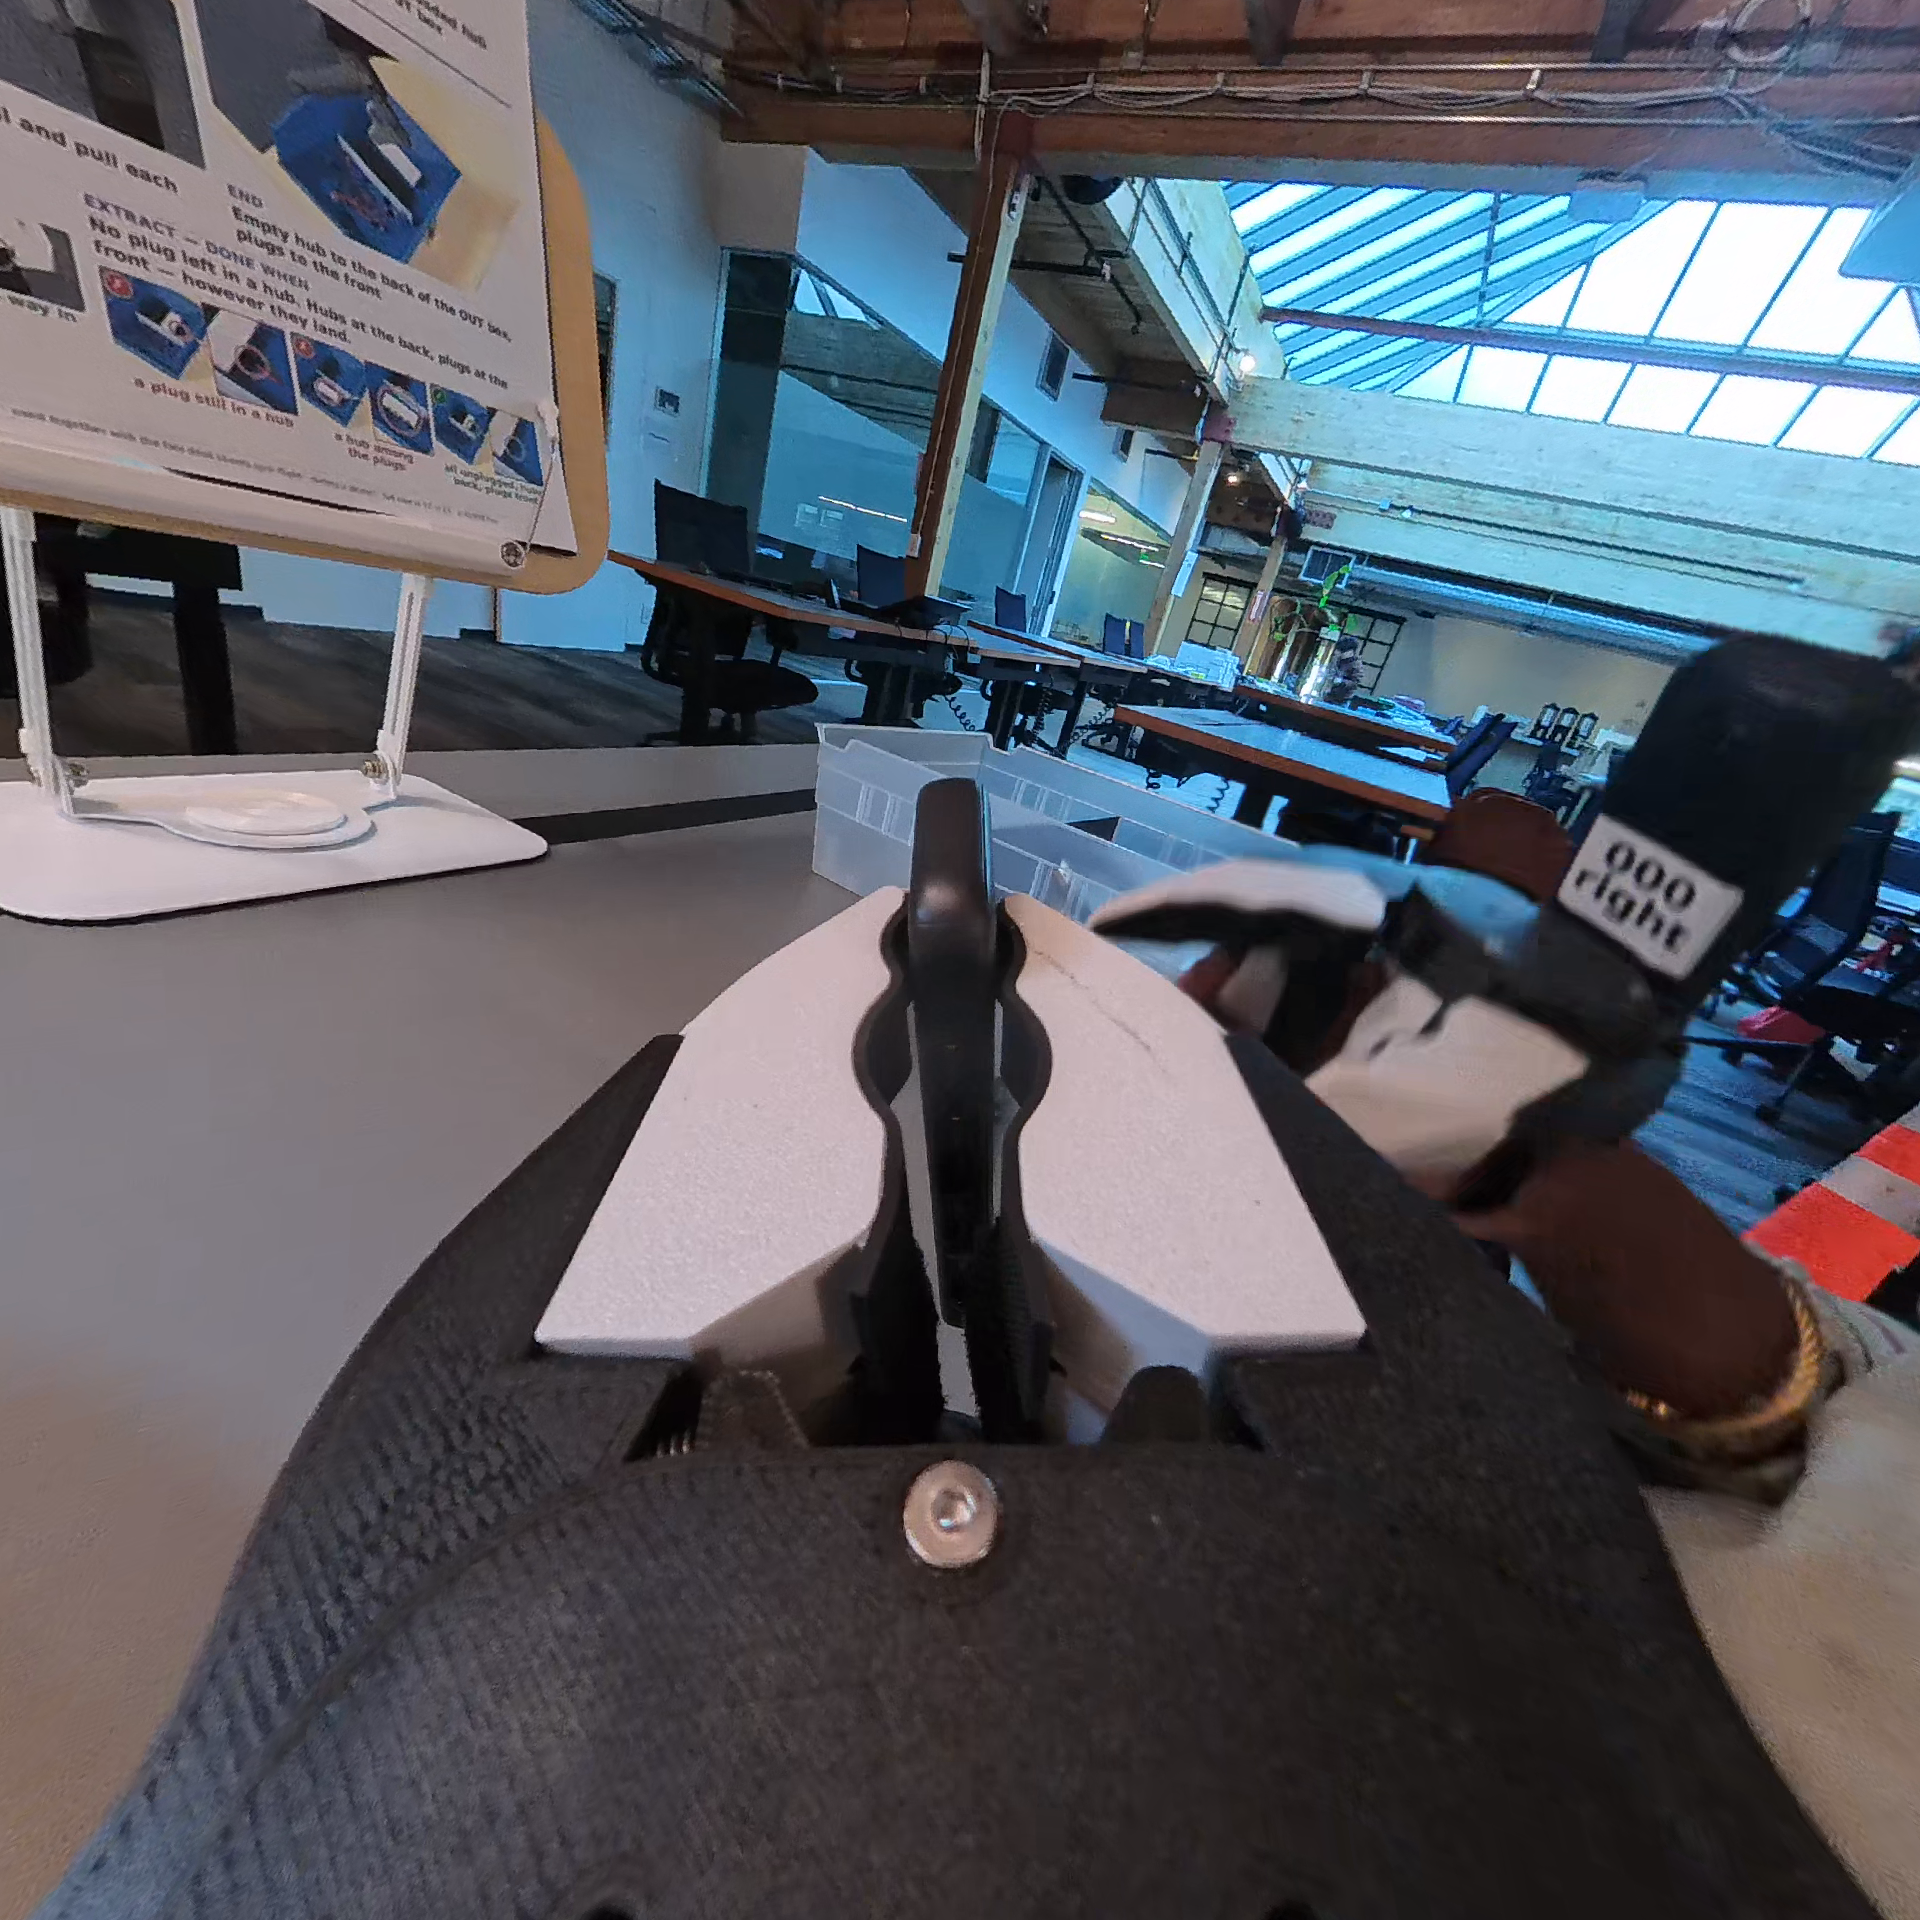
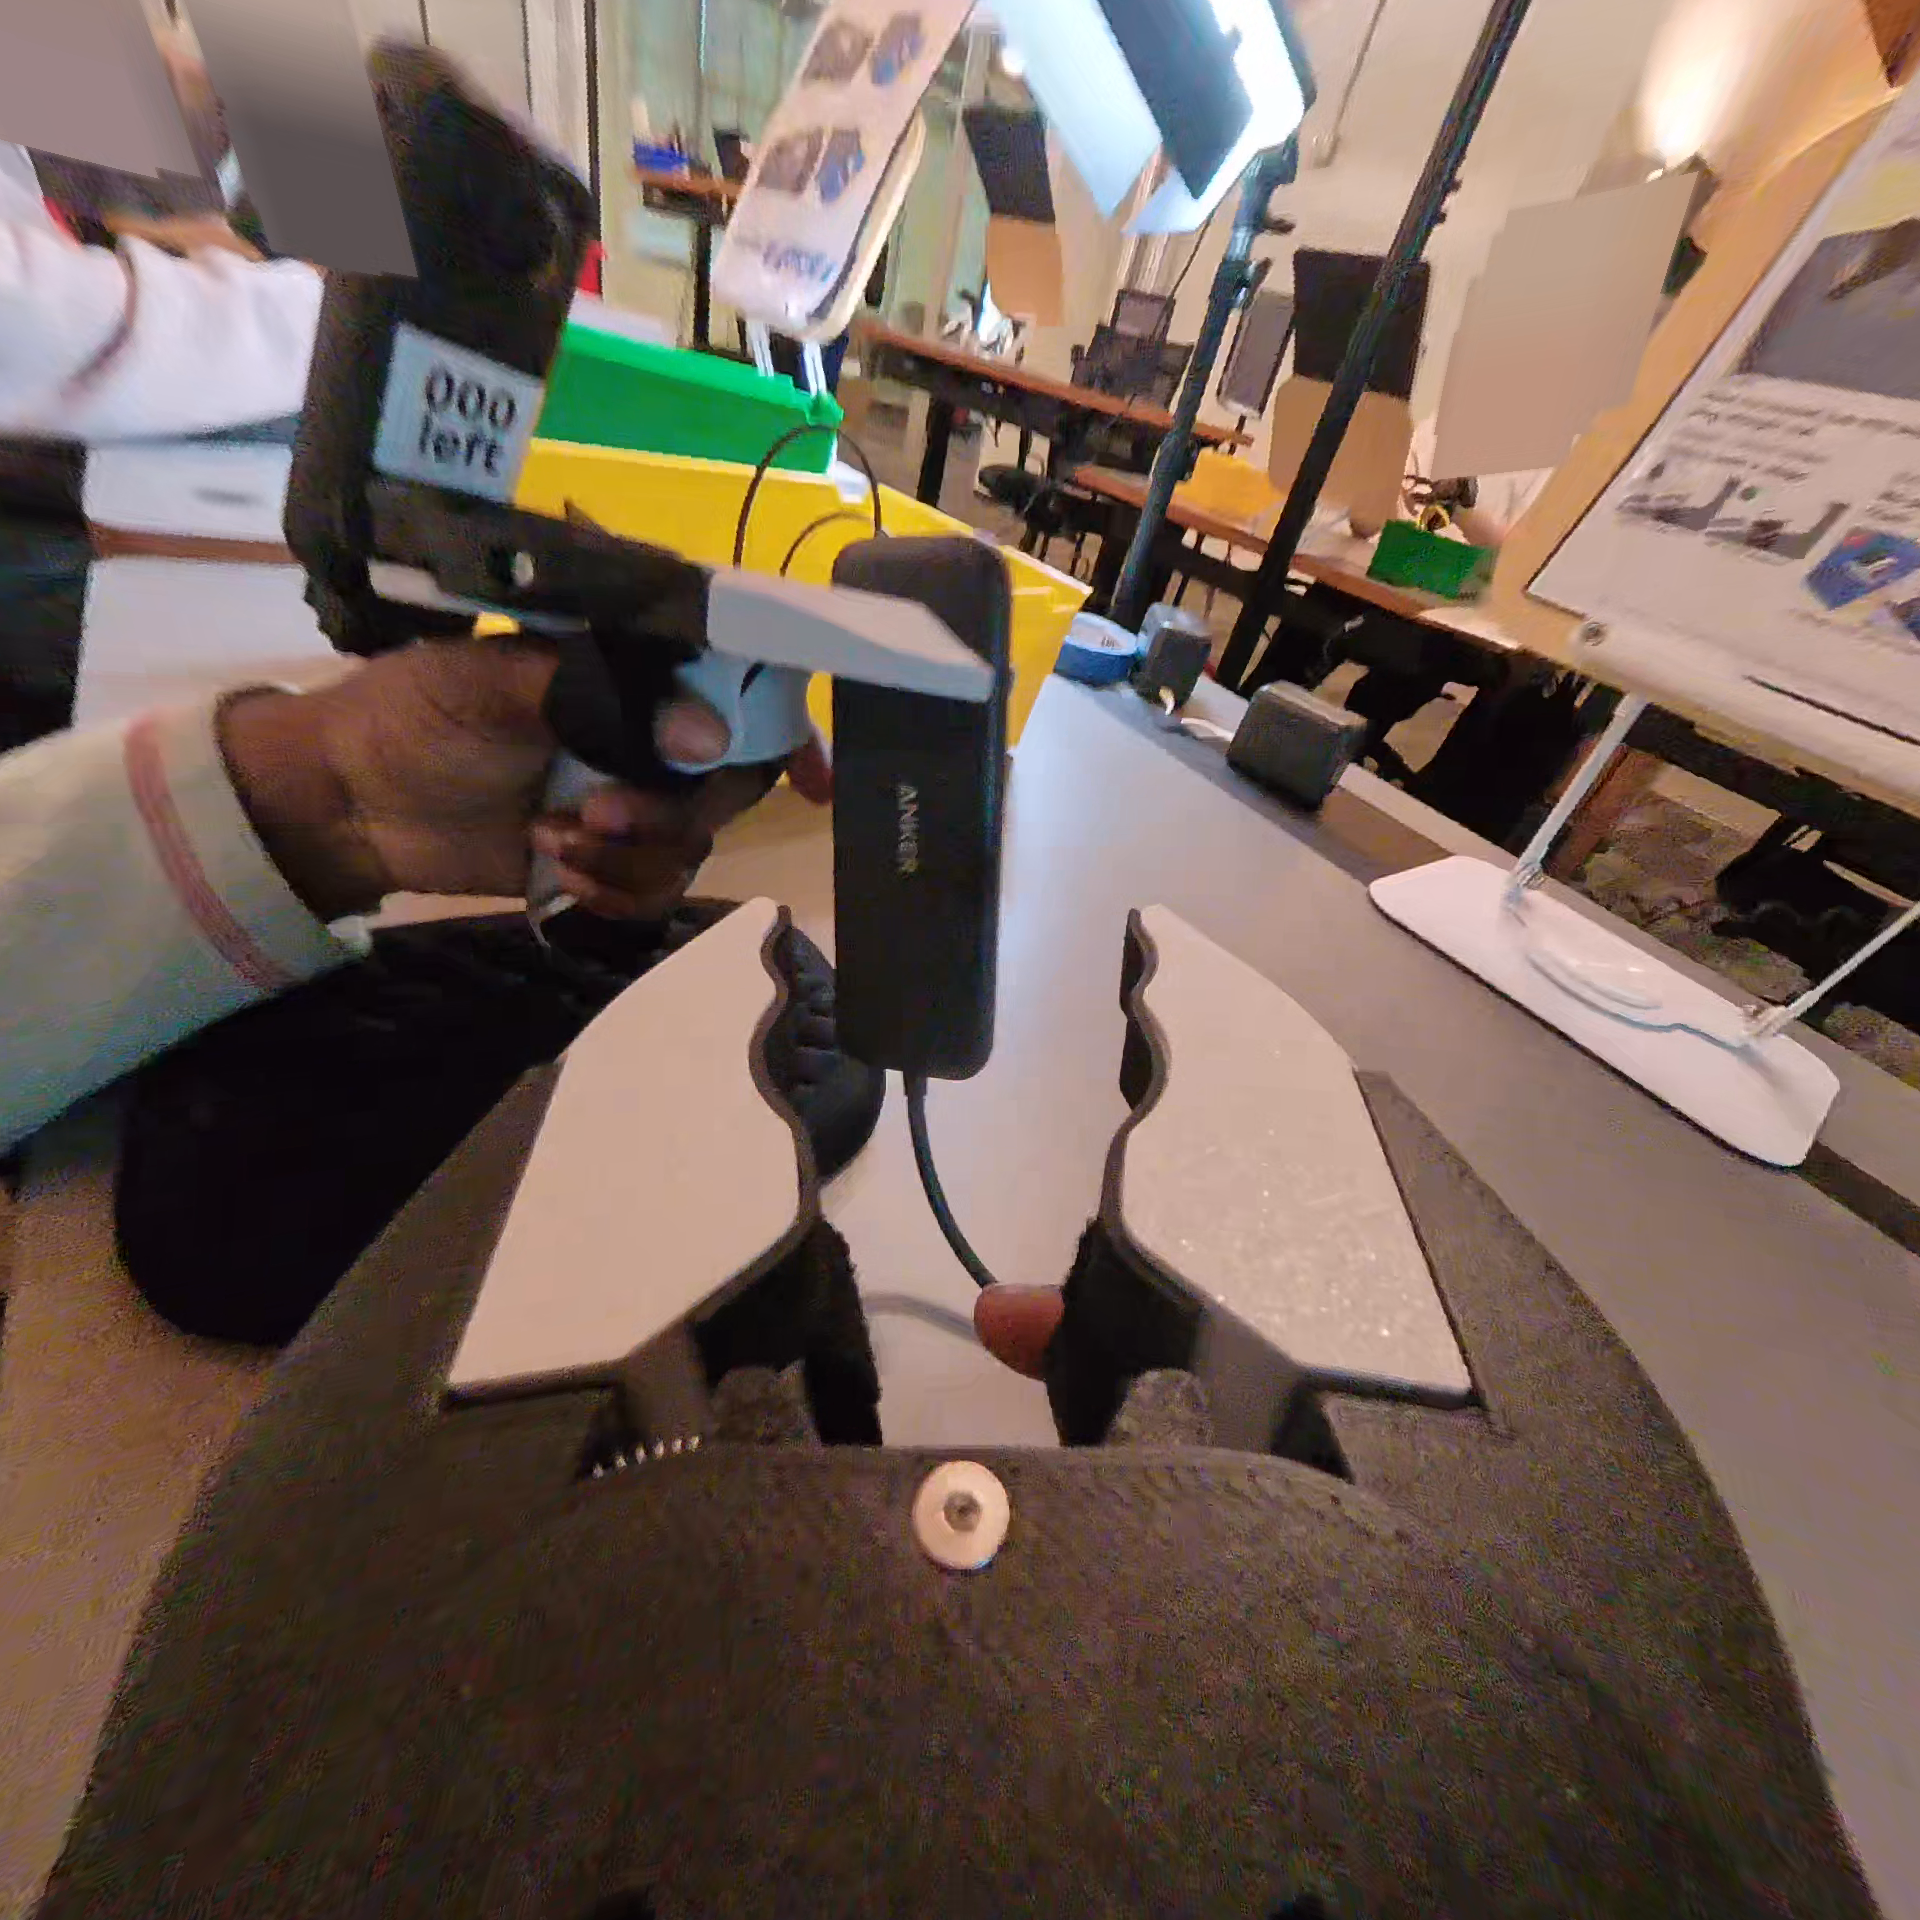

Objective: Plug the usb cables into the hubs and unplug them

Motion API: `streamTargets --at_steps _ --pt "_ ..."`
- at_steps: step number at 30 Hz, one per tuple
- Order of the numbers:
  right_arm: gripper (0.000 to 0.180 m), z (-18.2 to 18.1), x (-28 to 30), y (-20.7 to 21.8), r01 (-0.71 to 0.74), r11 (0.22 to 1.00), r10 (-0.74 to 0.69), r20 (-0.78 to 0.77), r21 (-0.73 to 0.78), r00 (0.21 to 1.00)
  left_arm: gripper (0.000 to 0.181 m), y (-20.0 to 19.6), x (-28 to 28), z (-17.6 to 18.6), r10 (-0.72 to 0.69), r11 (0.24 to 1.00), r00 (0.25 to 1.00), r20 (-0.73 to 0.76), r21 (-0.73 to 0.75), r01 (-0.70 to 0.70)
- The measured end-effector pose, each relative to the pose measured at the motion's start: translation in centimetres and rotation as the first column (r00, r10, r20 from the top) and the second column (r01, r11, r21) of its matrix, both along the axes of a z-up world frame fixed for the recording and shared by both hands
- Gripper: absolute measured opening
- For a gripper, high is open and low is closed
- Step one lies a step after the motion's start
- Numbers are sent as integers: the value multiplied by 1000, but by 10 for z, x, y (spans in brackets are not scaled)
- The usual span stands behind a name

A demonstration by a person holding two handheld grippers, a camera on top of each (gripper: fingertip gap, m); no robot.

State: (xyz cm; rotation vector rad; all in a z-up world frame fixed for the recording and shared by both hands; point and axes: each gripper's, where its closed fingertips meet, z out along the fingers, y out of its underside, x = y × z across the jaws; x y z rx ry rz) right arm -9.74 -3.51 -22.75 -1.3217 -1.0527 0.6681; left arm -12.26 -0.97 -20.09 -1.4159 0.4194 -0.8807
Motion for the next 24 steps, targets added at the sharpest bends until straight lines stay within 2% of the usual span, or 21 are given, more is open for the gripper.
streamTargets --at_steps 4,6,8,12,15,17,20,24 --pt "60 -28 -29 4 40 999 -42 121 16 992 13 -1 -1 1 1 1000 1000 11 -3 -1" --pt "58 -32 -29 11 91 995 -97 161 43 982 13 -2 0 2 -11 1000 1000 17 -1 11" --pt "42 -34 -28 13 104 993 -114 191 62 975 13 -3 2 2 -18 1000 1000 13 2 18" --pt "42 -25 -22 14 127 984 -147 167 128 975 14 -8 7 12 -12 994 1000 -15 109 14" --pt "42 -7 -9 15 154 971 -170 75 181 983 48 -19 -7 44 73 938 992 108 330 -105" --pt "41 11 4 15 176 959 -178 -14 223 984 60 -24 -23 59 139 887 970 199 411 -211" --pt "41 48 30 10 208 934 -163 -170 290 972 78 -21 -36 63 218 852 945 244 424 -306" --pt "41 113 76 -3 244 905 -100 -384 348 918 96 -8 -36 54 327 833 930 165 415 -367"
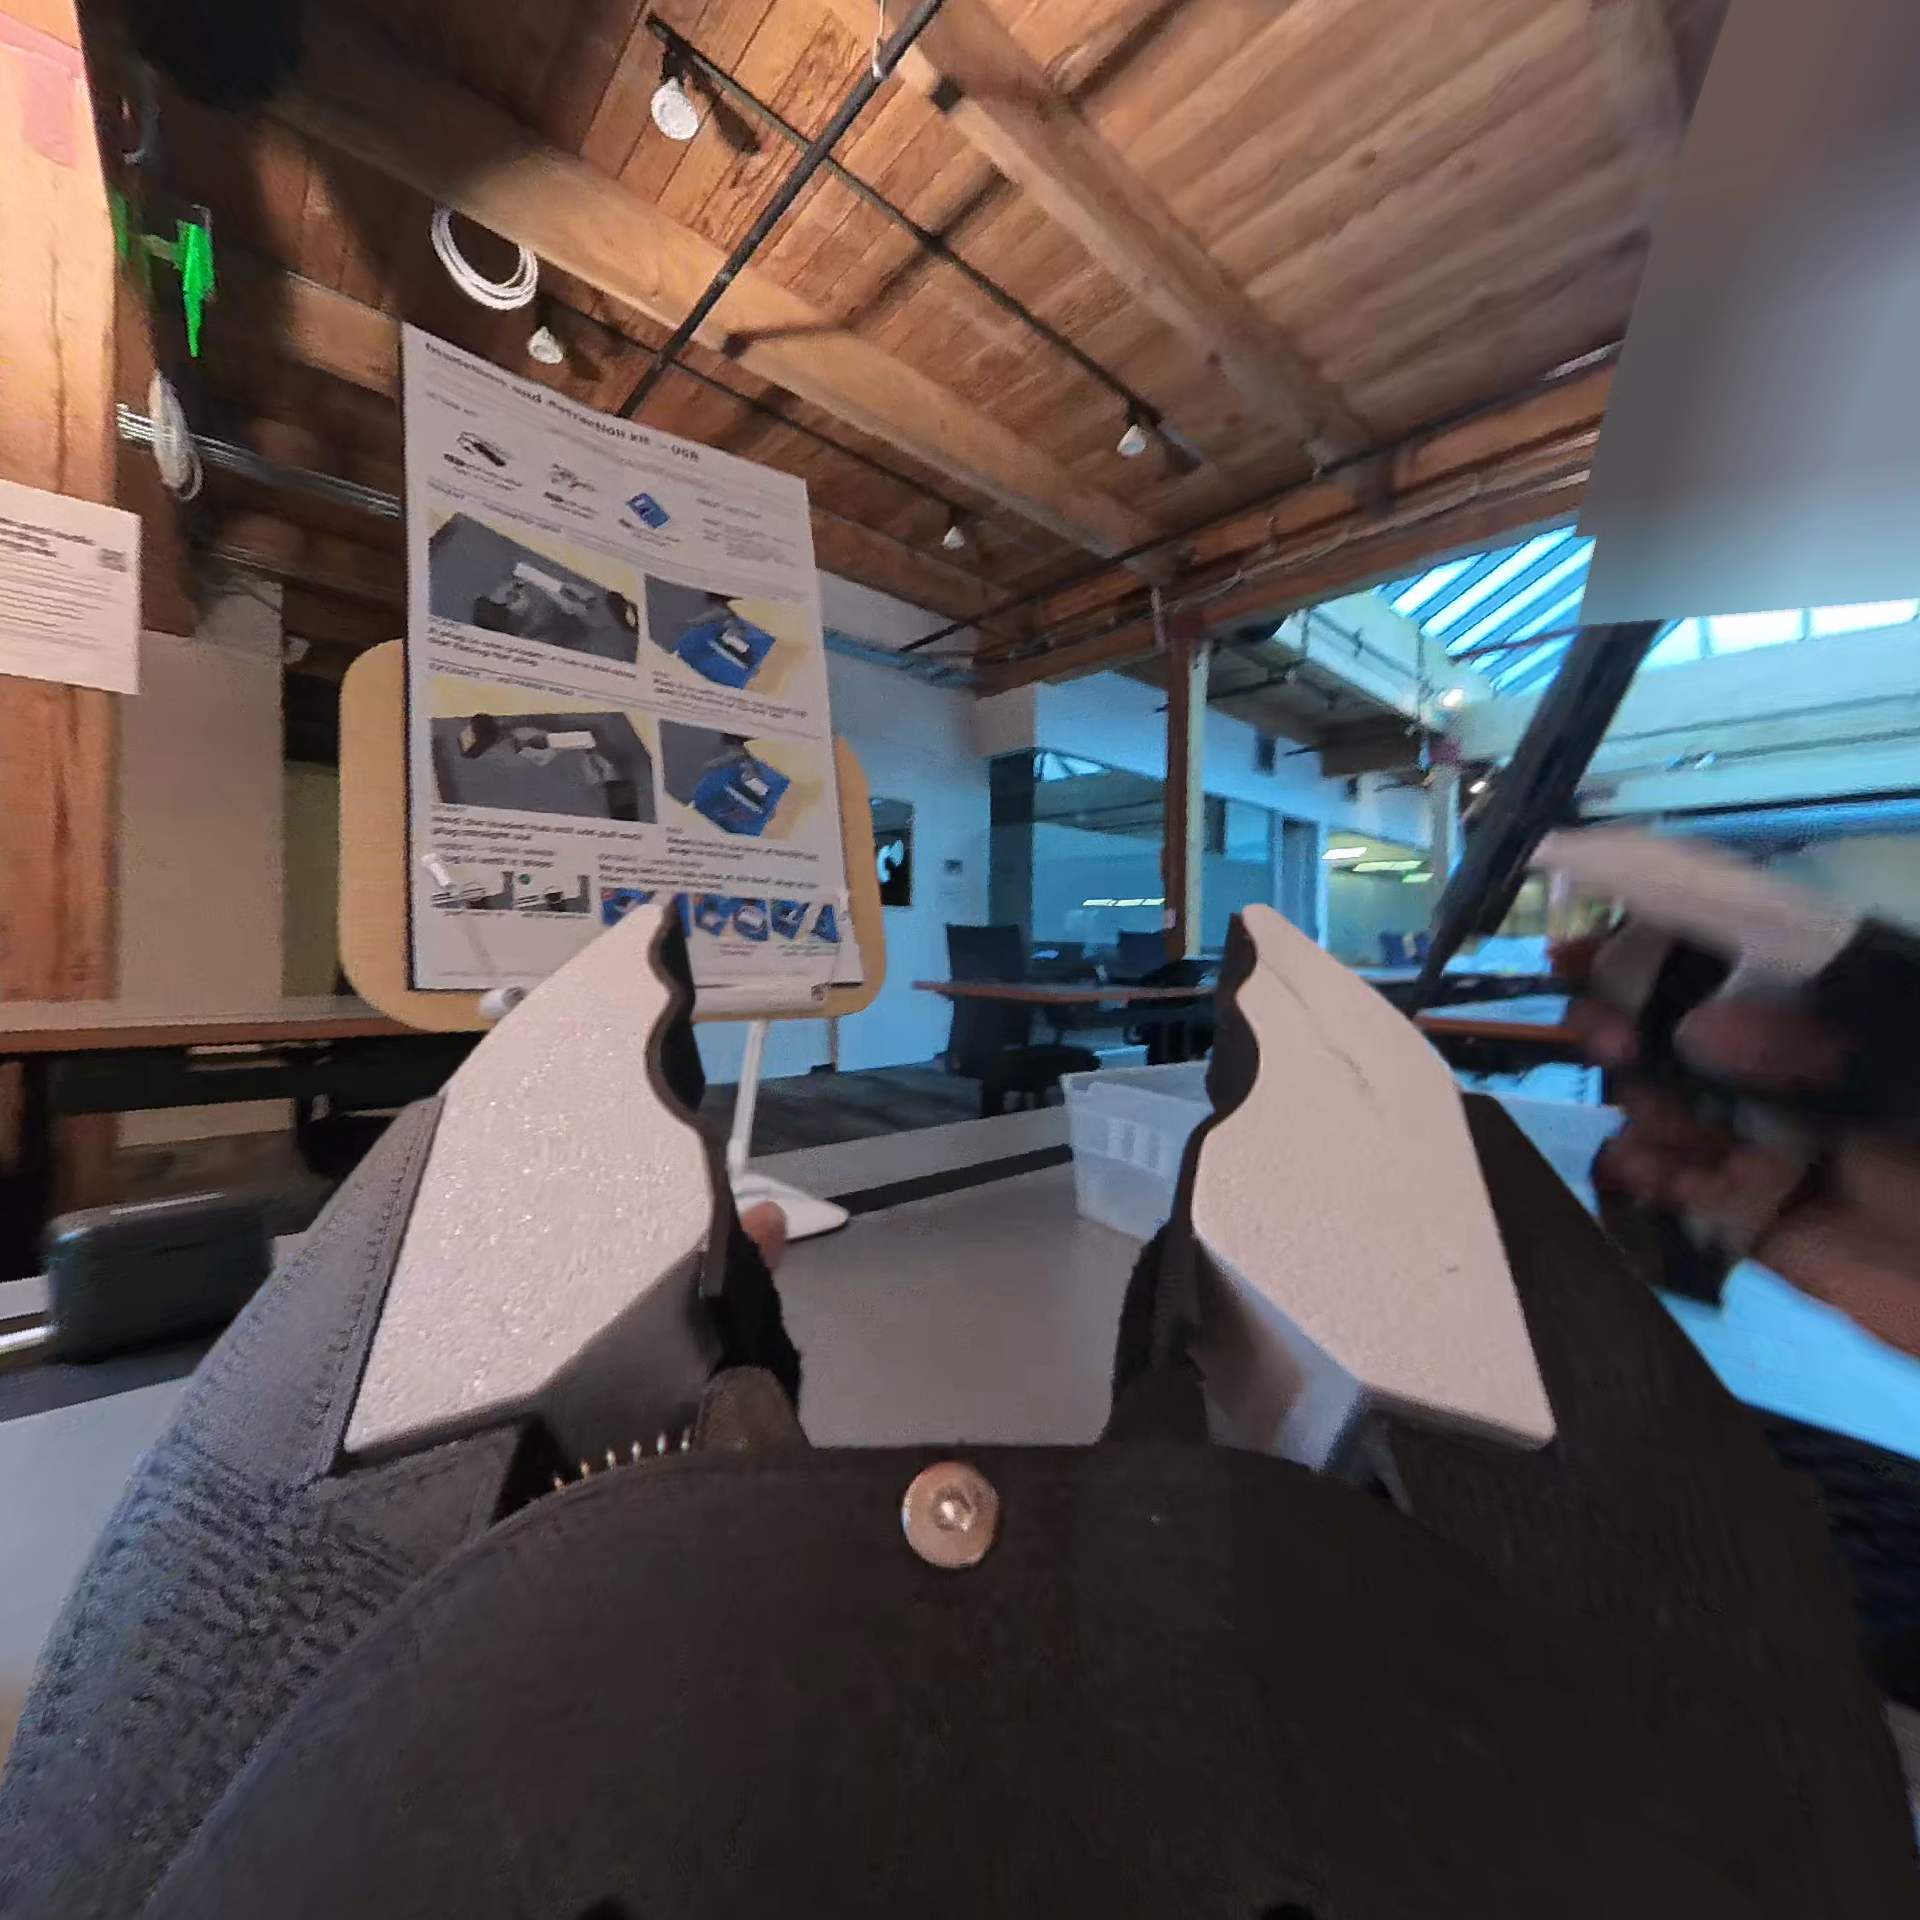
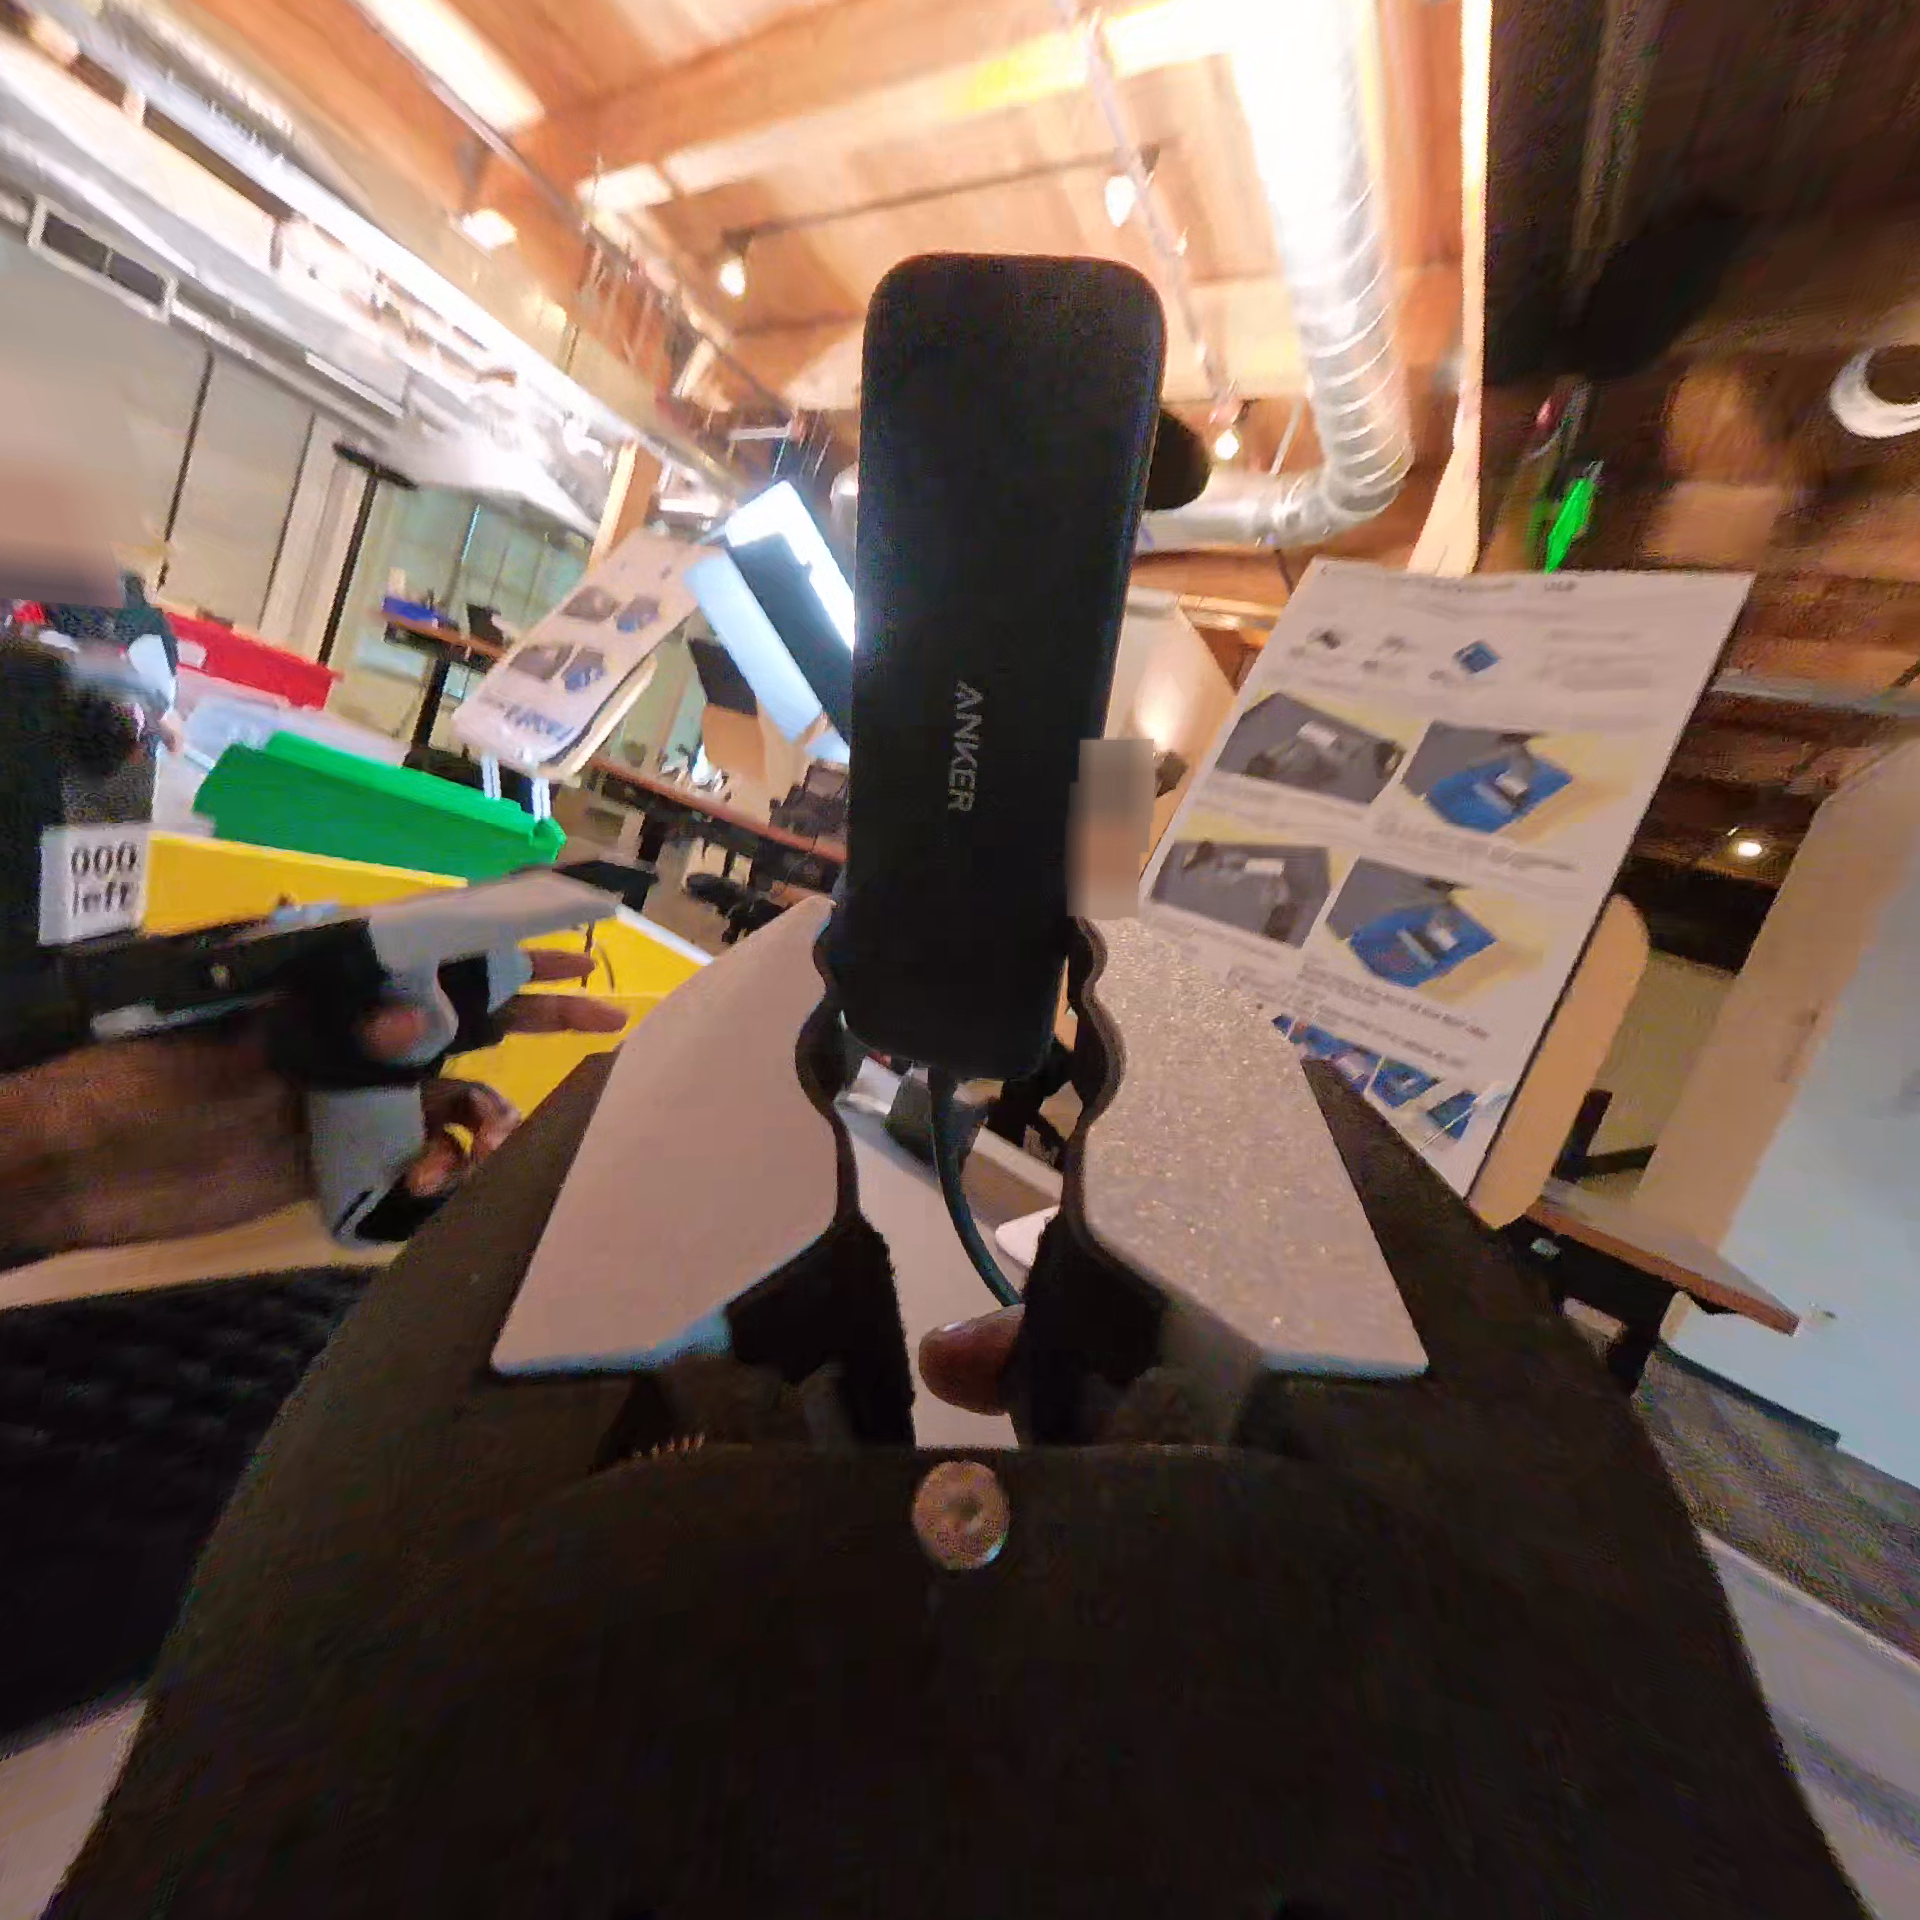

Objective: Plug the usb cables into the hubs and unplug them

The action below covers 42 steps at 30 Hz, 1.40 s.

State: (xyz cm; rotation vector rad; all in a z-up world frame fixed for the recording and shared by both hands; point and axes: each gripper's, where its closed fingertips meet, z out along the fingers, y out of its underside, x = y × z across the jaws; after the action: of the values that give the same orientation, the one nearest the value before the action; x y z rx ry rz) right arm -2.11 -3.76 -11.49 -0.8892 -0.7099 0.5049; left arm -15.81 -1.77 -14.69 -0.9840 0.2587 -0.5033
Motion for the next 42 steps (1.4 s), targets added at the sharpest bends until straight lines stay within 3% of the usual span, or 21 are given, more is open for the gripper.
streamTargets --at_steps 6,11,14,17,19,22,25,29,33,36,39,42 --pt "41 92 87 18 81 989 -59 -172 122 983 103 4 5 -6 59 998 994 -90 -1 -60" --pt "41 122 147 89 164 982 -142 -200 96 969 103 6 5 -7 58 998 995 -87 -11 -59" --pt "41 97 174 152 187 982 -182 -184 7 966 103 7 4 -8 52 998 996 -76 -19 -54" --pt "41 32 202 218 302 934 -332 -145 -193 932 103 10 2 -10 50 998 997 -64 -39 -53" --pt "41 -4 213 237 348 899 -390 -124 -267 912 103 11 1 -11 49 997 997 -57 -50 -52" --pt "41 -32 220 247 390 867 -424 -46 -311 905 102 10 2 -9 27 998 999 -37 -53 -29" --pt "41 -45 226 254 350 848 -409 -73 -397 909 100 12 3 -13 36 997 998 -54 -70 -39" --pt "41 -74 227 263 382 779 -415 48 -498 909 99 13 3 -15 25 996 998 -50 -89 -30" --pt "41 -107 222 268 389 650 -374 170 -653 911 99 14 3 -16 27 995 998 -55 -95 -32" --pt "27 -127 225 270 481 568 -386 300 -668 872 98 14 4 -16 22 995 998 -54 -100 -28" --pt "39 -142 226 270 546 507 -369 405 -667 837 98 15 4 -17 22 994 998 -56 -102 -27" --pt "45 -126 229 271 563 538 -434 367 -627 823 98 15 4 -17 24 994 998 -56 -101 -29"
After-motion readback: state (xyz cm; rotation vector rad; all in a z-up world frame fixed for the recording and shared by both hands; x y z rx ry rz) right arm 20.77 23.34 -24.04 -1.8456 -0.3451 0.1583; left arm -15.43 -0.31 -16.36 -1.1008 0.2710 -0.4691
